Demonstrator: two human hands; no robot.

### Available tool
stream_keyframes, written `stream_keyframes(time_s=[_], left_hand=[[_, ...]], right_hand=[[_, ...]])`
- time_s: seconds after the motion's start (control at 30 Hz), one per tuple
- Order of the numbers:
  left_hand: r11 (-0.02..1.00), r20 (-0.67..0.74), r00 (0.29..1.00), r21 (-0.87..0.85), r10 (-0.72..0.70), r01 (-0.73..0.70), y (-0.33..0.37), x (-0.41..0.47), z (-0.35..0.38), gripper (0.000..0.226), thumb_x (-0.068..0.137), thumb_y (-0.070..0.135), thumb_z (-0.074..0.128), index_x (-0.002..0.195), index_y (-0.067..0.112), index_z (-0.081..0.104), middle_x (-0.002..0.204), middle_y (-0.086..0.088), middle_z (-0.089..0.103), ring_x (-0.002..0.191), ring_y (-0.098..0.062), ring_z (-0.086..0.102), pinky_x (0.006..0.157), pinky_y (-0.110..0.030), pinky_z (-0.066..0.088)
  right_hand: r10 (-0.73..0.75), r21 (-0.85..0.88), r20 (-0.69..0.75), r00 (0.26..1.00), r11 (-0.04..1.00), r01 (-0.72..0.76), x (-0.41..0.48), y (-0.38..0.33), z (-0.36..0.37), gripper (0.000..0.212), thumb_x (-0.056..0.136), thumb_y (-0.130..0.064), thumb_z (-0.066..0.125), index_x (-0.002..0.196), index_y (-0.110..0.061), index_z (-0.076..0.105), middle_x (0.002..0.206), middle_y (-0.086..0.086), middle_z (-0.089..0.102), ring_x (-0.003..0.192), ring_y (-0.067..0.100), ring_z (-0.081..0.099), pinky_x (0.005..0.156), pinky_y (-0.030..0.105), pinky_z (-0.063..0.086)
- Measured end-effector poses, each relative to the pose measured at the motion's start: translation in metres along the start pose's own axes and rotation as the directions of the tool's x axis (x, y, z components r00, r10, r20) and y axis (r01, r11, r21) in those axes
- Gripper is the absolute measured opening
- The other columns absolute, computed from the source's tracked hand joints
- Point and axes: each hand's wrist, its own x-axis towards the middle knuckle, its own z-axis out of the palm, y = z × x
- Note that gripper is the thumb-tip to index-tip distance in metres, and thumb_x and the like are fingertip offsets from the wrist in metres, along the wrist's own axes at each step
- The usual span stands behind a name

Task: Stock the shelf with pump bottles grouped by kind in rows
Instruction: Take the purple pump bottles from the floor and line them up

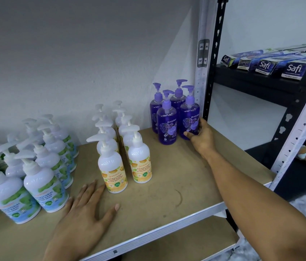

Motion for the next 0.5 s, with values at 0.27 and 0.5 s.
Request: stream_keyframes(time_s=[0.27, 0.5], left_hand=[[1.0, -0.024, 1.0, -0.009, -0.003, 0.003, -0.0007, 0.0011, 0.0019, 0.114, 0.057, 0.1, -0.006, 0.156, 0.044, 0.008, 0.164, 0.022, -0.002, 0.139, 0.011, -0.013, 0.124, -0.035, 0.001], [1.0, -0.002, 1.0, -0.006, -0.005, 0.005, 0.0007, 0.0015, 0.0003, 0.104, 0.065, 0.096, 0.004, 0.156, 0.045, 0.006, 0.165, 0.02, -0.001, 0.139, 0.01, -0.013, 0.124, -0.036, 0.0]], right_hand=[[-0.014, -0.012, -0.005, 1.0, 1.0, 0.014, 0.0012, 0.0017, 0.0018, 0.07, 0.075, -0.011, 0.086, 0.134, -0.027, 0.052, 0.122, -0.008, 0.067, 0.11, 0.011, 0.064, 0.099, 0.042, 0.054], [-0.034, -0.051, 0.004, 0.999, 0.998, 0.034, 0.0022, 0.0007, 0.0042, 0.06, 0.076, -0.01, 0.084, 0.126, -0.027, 0.054, 0.111, -0.014, 0.066, 0.106, 0.012, 0.065, 0.097, 0.043, 0.055]])
